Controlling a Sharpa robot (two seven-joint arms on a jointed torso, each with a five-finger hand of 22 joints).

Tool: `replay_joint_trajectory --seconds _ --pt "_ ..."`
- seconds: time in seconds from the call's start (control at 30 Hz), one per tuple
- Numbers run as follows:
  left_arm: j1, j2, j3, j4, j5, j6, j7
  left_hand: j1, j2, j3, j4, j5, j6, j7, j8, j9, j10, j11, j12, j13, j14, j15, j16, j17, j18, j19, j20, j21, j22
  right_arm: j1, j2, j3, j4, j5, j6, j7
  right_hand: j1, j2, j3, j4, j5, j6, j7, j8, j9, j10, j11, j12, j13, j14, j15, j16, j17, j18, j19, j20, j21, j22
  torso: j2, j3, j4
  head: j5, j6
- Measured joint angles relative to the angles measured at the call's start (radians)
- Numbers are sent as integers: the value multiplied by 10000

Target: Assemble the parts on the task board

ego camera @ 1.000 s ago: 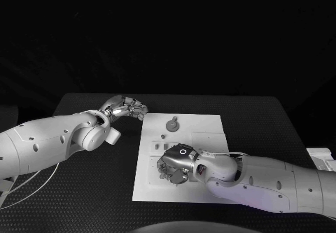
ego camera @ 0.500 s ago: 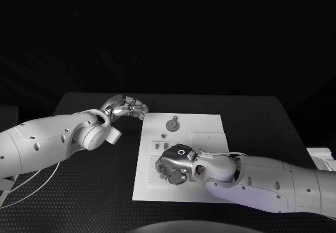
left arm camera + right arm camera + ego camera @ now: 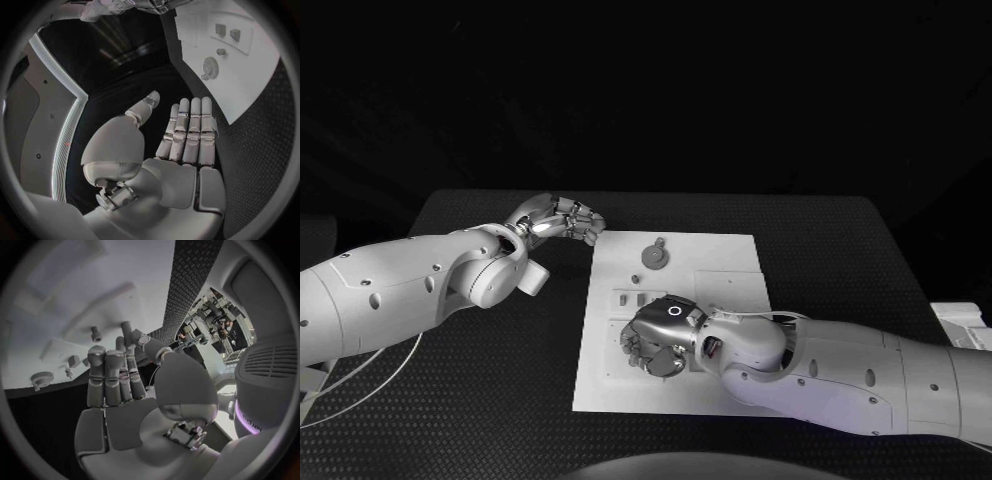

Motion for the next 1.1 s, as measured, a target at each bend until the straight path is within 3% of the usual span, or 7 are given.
replay_joint_trajectory --seconds 0.17,0.23,0.4,0.93,1.07,1.1 --pt "-1 0 2 -3 0 10 -10 0 0 0 0 0 0 0 0 0 0 0 0 -14 0 0 0 -10 0 0 0 0 -7 -34 -3 -46 -57 225 23 3 -385 -540 -40 97 40 -239 61 -272 -193 -15 15 -305 -100 -165 159 -9 27 0 -64 28 -79 -16 0 2 -1 0 -1" --pt "-1 2 2 -4 0 14 -12 0 0 0 0 0 0 0 0 -9 0 0 0 -14 0 0 0 -10 0 0 0 0 -9 -51 -3 -53 -62 281 46 3 -441 -706 -39 97 40 -348 26 -382 -258 -136 166 -447 -154 -199 198 -8 37 0 -64 49 -82 -34 0 3 -3 0 -1" --pt "-1 5 -1 -10 0 19 -15 0 0 0 0 0 0 0 0 -9 0 0 0 -23 0 0 0 -10 0 0 0 0 -9 -48 -12 -51 -63 407 69 0 -574 -965 0 168 40 -606 140 -494 -344 -386 449 -699 -285 -248 368 -8 59 -1 -53 93 -126 -33 0 8 -5 -1 0" --pt "-1 -1 -1 -13 0 23 -21 0 0 0 0 0 0 0 0 -8 0 0 0 -30 0 0 0 -19 -1 0 0 0 -8 -45 -255 -43 112 591 -173 13 -583 -1055 -11 236 40 -656 161 -494 -361 -437 497 -767 -353 -226 418 49 84 -8 -69 111 -142 -30 0 10 -5 -45 34" --pt "-1 -1 -1 -40 0 23 -21 0 0 0 0 0 0 -1 0 -8 0 0 0 -40 0 0 0 -19 0 0 0 0 -8 50 -485 -5 337 764 -408 74 -584 -1055 16 263 40 -671 176 -494 -374 -437 496 -805 -382 -173 471 108 102 -6 -26 138 -142 -30 -1 9 -5 -66 78" --pt "-1 -1 -1 -52 0 23 -21 0 0 0 0 0 0 0 0 -8 0 0 0 -40 0 0 0 -20 0 0 0 0 -11 140 -546 54 396 851 -480 103 -583 -1055 16 263 40 -691 194 -494 -374 -437 496 -805 -382 -172 472 108 102 -7 -8 121 -142 -26 -3 8 -5 -72 89"
